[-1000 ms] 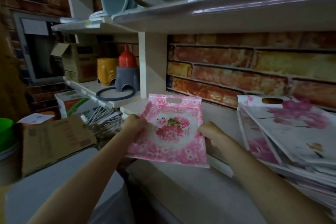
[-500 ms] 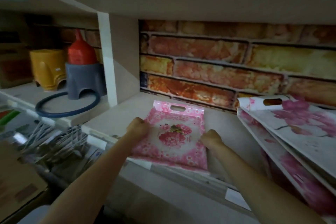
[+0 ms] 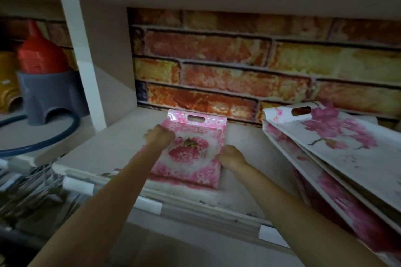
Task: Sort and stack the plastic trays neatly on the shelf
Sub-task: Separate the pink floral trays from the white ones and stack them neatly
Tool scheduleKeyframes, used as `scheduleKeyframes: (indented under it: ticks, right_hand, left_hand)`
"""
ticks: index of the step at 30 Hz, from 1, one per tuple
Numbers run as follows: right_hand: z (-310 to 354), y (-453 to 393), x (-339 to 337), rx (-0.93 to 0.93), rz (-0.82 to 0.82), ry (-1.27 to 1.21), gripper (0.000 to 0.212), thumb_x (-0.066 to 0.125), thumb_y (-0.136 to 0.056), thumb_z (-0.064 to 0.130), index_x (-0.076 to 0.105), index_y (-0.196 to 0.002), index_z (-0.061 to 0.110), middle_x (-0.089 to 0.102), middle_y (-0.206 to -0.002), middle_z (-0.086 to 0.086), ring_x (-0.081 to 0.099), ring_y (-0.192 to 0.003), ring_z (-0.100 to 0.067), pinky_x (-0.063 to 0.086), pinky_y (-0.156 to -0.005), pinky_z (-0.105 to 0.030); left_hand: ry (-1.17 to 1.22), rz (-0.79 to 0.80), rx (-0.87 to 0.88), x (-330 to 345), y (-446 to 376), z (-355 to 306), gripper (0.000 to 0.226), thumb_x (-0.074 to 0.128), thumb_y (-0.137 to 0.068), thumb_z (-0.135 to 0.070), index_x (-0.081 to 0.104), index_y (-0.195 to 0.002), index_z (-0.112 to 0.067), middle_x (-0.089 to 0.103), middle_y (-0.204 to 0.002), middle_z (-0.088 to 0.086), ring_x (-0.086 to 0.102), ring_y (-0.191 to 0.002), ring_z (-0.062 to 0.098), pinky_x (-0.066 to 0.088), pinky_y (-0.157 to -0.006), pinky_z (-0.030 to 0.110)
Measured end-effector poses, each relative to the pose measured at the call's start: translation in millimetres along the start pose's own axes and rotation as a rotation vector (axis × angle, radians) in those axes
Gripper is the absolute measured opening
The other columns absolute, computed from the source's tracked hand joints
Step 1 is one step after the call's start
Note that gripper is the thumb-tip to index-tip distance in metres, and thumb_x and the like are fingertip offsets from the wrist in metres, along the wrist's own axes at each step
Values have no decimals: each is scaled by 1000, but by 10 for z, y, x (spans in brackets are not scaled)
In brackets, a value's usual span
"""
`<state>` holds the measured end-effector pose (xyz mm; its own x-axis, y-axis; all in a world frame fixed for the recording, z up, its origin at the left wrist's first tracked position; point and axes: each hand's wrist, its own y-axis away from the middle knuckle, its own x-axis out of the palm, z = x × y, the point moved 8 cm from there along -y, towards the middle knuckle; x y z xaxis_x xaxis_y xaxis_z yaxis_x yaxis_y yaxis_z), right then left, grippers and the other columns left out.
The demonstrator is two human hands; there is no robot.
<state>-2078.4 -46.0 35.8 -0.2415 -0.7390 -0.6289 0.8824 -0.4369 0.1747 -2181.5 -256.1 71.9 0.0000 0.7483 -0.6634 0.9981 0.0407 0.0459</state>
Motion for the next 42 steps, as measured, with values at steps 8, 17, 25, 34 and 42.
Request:
scheduleKeyframes:
  ticks: [8,17,25,34,42]
  right_hand:
    - [206,709,-533,-99,-52,-18,53,51,-90,16,35,-139,4,40,-140,-15,44,-127,-29,40,-88,-27]
    - [-92,1860,-1767,-227,-201,-117,55,53,-86,17,36,-137,5,52,-128,-15,55,-116,-30,45,-82,-34]
    - [-940,2882,-2791,-218,-365,-201,45,54,-83,17,48,-126,7,61,-120,-18,59,-114,-32,51,-94,-43]
    - [-2135,3849,-3716,-60,-486,-234,51,53,-86,12,39,-135,8,50,-117,-10,52,-106,-23,48,-99,-44]
    - [-2995,4161,-4317,59,-567,-320,49,52,-89,8,38,-136,6,48,-114,-9,52,-102,-24,46,-101,-49]
  left_hand:
    - [433,189,161,346,967,-912,17,54,-87,-5,60,-102,-11,54,-94,8,51,-87,21,42,-77,28]
    - [776,323,303,888,2470,-1893,19,50,-82,5,53,-68,-7,53,-71,10,55,-58,16,40,-54,21]
    - [759,421,384,1471,3907,-2464,17,49,-81,0,58,-69,-5,57,-69,14,56,-64,24,42,-52,22]
    - [700,515,499,2145,5345,-2919,15,50,-75,-5,61,-69,-12,60,-84,15,58,-85,26,46,-77,34]
    - [540,638,574,2977,5938,-3316,16,52,-77,-7,58,-68,-19,56,-79,0,54,-85,21,47,-80,34]
